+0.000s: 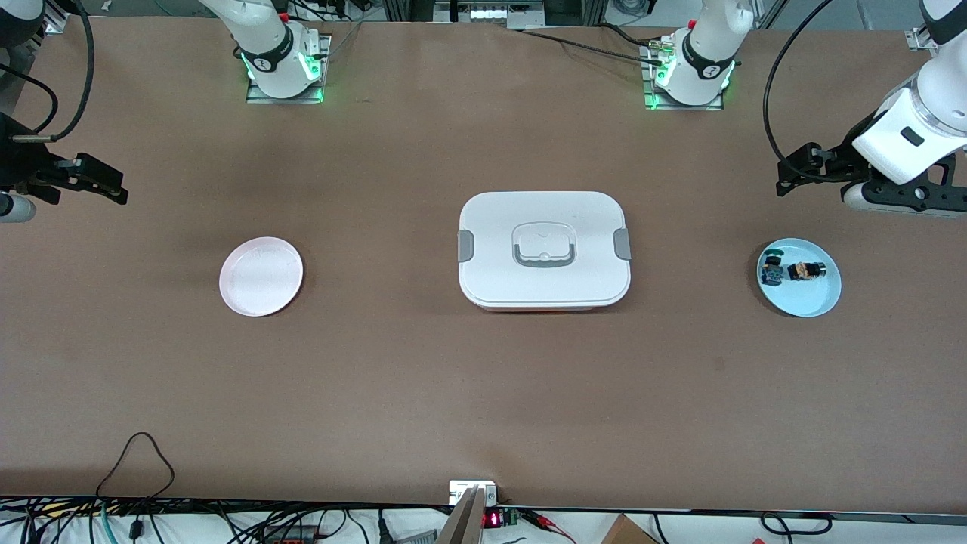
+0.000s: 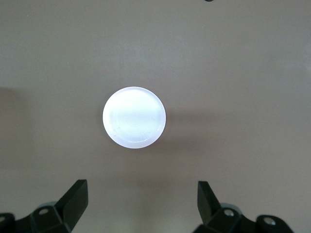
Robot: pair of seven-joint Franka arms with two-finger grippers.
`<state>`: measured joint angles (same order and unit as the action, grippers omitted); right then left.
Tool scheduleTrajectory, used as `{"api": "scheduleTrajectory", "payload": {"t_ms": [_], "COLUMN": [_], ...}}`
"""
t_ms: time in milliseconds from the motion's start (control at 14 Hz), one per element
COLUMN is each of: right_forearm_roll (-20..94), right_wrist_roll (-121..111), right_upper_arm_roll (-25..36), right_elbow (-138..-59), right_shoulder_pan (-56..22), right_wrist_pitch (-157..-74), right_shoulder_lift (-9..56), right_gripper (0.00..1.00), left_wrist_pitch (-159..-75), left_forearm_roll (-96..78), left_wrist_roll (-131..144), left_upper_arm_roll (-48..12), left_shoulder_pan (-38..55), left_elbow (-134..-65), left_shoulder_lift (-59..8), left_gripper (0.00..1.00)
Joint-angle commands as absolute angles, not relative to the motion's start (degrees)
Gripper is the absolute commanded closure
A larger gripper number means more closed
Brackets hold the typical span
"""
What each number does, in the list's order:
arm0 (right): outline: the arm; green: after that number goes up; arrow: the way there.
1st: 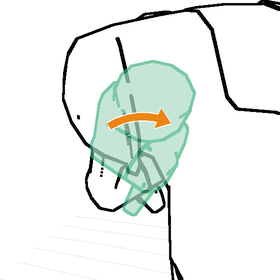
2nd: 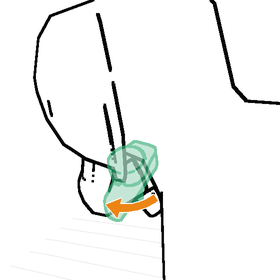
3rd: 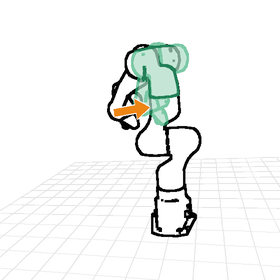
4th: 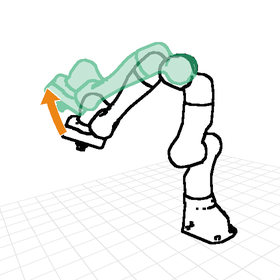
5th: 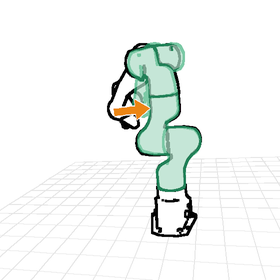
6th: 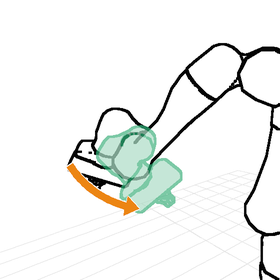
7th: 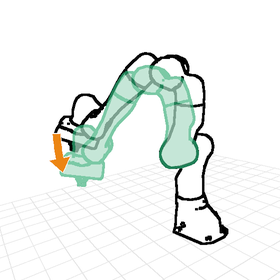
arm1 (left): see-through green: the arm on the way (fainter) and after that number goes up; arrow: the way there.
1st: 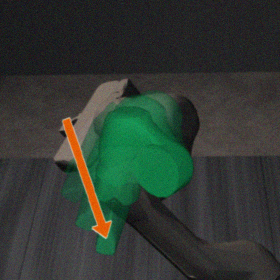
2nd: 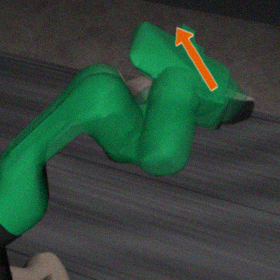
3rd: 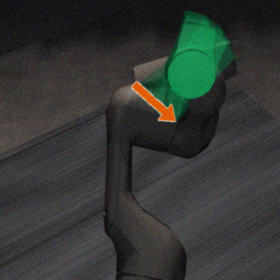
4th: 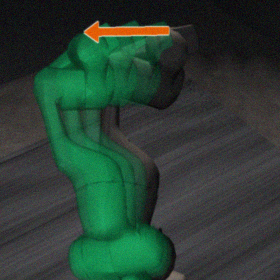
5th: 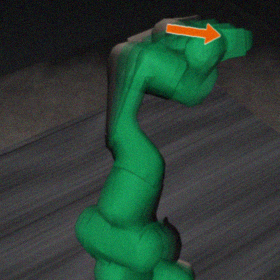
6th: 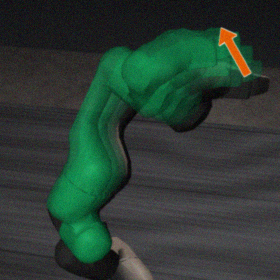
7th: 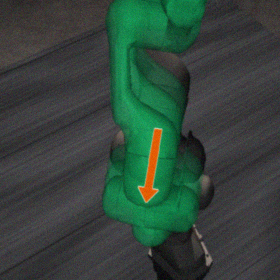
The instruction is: Transfer orange switch to right arm and place
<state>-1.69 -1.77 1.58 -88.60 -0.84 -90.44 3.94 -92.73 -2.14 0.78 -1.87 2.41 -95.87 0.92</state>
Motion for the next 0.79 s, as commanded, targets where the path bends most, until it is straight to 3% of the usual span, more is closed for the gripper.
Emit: {"api": "scheduleTrajectory", "payload": {"t_ms": [0, 714], "right_forearm_roll": [-0.8, -0.8], "right_wrist_roll": [-1.6, -1.5], "right_upper_arm_roll": [1.5, 1.5], "right_elbow": [-87.8, -87.7], "right_shoulder_pan": [-0.7, -0.7], "right_wrist_pitch": [-89.4, -89.4], "right_shoulder_lift": [3.6, 3.7], "right_gripper": [0.00, 0.00], "left_wrist_pitch": [-91.8, -91.0], "left_forearm_roll": [-0.9, -1.0], "left_wrist_roll": [1.0, 1.3], "left_upper_arm_roll": [-2.1, -2.1], "left_shoulder_pan": [2.7, 2.6], "left_elbow": [-94.6, -93.8], "left_shoulder_lift": [0.8, 0.3], "left_gripper": [0.00, 0.00]}}
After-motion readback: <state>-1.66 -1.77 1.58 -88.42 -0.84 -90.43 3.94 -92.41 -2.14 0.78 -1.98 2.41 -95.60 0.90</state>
